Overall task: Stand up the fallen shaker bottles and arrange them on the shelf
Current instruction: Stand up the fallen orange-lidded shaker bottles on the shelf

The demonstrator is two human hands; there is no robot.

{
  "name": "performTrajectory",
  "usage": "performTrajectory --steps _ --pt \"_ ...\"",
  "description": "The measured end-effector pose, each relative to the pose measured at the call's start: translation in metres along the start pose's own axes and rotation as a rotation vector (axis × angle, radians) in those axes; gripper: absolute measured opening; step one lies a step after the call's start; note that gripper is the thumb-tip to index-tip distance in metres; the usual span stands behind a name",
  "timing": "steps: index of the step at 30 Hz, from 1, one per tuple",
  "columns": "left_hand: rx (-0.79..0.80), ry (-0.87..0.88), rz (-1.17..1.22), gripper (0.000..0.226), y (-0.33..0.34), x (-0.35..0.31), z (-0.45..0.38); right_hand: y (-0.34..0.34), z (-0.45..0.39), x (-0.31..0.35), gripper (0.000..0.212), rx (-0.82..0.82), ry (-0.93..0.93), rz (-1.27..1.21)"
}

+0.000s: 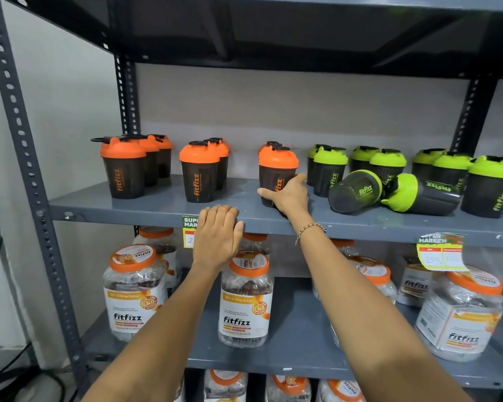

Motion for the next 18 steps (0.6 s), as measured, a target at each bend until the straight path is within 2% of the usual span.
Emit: performTrajectory --steps 13,16,18 --pt "0.064 -0.021 -0.022 0.038 0.001 0.0 0.001 0.001 0.009 0.001 0.087 0.082 0.031 0.033" --pt "0.069 -0.031 -0.007 0.038 -0.002 -0.001 0.001 -0.007 0.013 0.001 0.085 0.084 0.036 0.08" --pt "0.068 -0.051 0.023 0.037 -0.003 -0.001 0.001 -0.02 0.017 0.002 0.075 0.058 0.011 0.115"
Point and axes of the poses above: each hand's wrist, its own z-axis away from the middle knuckle, its own y-axis out of the palm, x = y × z, the point moved 8 cm from there along -z, towards the middle knuckle, and after that the axes turned 3 degrees about -z, right-handed, at the moved point
